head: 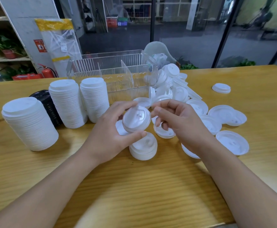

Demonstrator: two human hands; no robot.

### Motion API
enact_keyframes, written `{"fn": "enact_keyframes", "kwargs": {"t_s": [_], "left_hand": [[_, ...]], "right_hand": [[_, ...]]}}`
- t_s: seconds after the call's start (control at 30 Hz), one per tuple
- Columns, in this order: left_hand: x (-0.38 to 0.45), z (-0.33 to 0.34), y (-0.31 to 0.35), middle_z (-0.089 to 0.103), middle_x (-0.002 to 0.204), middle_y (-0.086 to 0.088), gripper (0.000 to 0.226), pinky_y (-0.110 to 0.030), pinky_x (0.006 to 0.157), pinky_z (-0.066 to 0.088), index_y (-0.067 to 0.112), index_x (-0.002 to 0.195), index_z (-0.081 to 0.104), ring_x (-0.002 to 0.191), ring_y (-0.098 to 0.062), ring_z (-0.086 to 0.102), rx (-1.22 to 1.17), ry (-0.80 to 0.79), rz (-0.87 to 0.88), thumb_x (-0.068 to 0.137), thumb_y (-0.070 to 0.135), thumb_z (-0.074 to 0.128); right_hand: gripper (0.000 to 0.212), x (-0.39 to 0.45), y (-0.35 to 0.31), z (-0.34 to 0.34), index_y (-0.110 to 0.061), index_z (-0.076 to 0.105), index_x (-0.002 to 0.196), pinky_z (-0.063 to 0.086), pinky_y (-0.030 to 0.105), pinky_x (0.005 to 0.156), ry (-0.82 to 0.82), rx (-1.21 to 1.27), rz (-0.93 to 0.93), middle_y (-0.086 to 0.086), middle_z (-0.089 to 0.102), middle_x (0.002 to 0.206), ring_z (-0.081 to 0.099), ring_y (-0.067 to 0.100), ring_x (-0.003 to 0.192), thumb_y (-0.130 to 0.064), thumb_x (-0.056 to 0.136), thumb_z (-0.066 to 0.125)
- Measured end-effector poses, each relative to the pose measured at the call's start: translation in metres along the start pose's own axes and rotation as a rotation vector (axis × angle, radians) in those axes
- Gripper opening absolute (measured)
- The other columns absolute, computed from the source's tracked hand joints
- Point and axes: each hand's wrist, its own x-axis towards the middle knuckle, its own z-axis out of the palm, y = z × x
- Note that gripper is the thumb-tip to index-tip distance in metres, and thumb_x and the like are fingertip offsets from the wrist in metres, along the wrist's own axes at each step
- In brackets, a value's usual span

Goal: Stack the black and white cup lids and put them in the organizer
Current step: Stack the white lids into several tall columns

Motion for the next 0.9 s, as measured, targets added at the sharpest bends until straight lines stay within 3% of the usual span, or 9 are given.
{"fn": "enact_keyframes", "kwargs": {"t_s": [0.13,0.23,0.37,0.47,0.6,0.73,0.9], "left_hand": [[-0.001,-0.0089,-0.0002,0.062,0.144,0.02,0.069,-0.04,0.118,0.048,0.044,0.141,0.065,0.136,-0.006,0.06,0.027,-0.239,-0.044,0.081,0.04,0.097],[-0.0026,-0.0055,0.0008,0.059,0.147,0.022,0.071,-0.035,0.12,0.045,0.045,0.144,0.063,0.139,-0.005,0.057,0.06,-0.347,-0.043,0.082,0.042,0.097],[-0.0042,-0.0015,-0.0003,0.055,0.146,0.032,0.075,-0.015,0.117,0.038,0.044,0.148,0.061,0.141,0.004,0.053,0.104,-0.37,-0.017,0.082,0.042,0.097],[-0.005,-0.0018,-0.002,0.054,0.145,0.037,0.076,-0.002,0.111,0.033,0.047,0.149,0.061,0.141,0.008,0.05,0.145,-0.374,-0.014,0.082,0.046,0.096],[-0.0057,-0.0009,-0.003,0.052,0.149,0.04,0.077,-0.005,0.113,0.033,0.047,0.151,0.059,0.144,0.012,0.046,0.17,-0.397,-0.014,0.083,0.049,0.095],[-0.0067,0.0001,-0.0034,0.052,0.151,0.041,0.077,-0.015,0.117,0.036,0.048,0.153,0.058,0.145,0.012,0.045,0.182,-0.415,-0.023,0.084,0.049,0.094],[-0.0055,-0.0017,-0.0062,0.054,0.147,0.044,0.077,0.003,0.107,0.029,0.05,0.15,0.06,0.14,0.019,0.045,0.167,-0.421,-0.052,0.082,0.049,0.096]], "right_hand": [[0.018,0.0011,-0.0007,-0.0075,-0.011,0.076,0.105,0.048,0.016,0.065,0.15,-0.193,-0.043,0.006,0.081,0.094,0.068,0.014,0.075,-0.029,0.104,0.074],[0.016,-0.0003,-0.0007,-0.006,-0.014,0.077,0.102,0.053,0.019,0.067,0.144,-0.26,-0.041,0.002,0.081,0.092,0.071,0.014,0.076,-0.03,0.104,0.074],[0.015,-0.001,-0.0003,-0.0047,-0.018,0.077,0.102,0.06,0.036,0.079,0.127,-0.303,-0.038,-0.001,0.08,0.092,0.074,0.018,0.081,-0.033,0.103,0.074],[0.013,-0.001,-0.0001,-0.0049,-0.019,0.078,0.102,0.06,0.03,0.077,0.128,-0.308,-0.043,-0.002,0.08,0.091,0.074,0.017,0.081,-0.033,0.102,0.076],[0.011,-0.0009,0.0011,-0.0034,-0.02,0.078,0.101,0.055,0.021,0.072,0.126,-0.345,-0.062,-0.003,0.079,0.09,0.074,0.014,0.081,-0.031,0.101,0.077],[0.011,-0.0002,0.0035,-0.0033,-0.021,0.078,0.1,0.06,0.029,0.078,0.123,-0.362,-0.075,-0.002,0.079,0.09,0.075,0.018,0.083,-0.032,0.1,0.078],[0.007,0.0004,0.0053,-0.005,-0.025,0.077,0.098,0.057,0.029,0.078,0.125,-0.419,-0.098,-0.007,0.078,0.09,0.073,0.013,0.084,-0.031,0.1,0.079]]}}
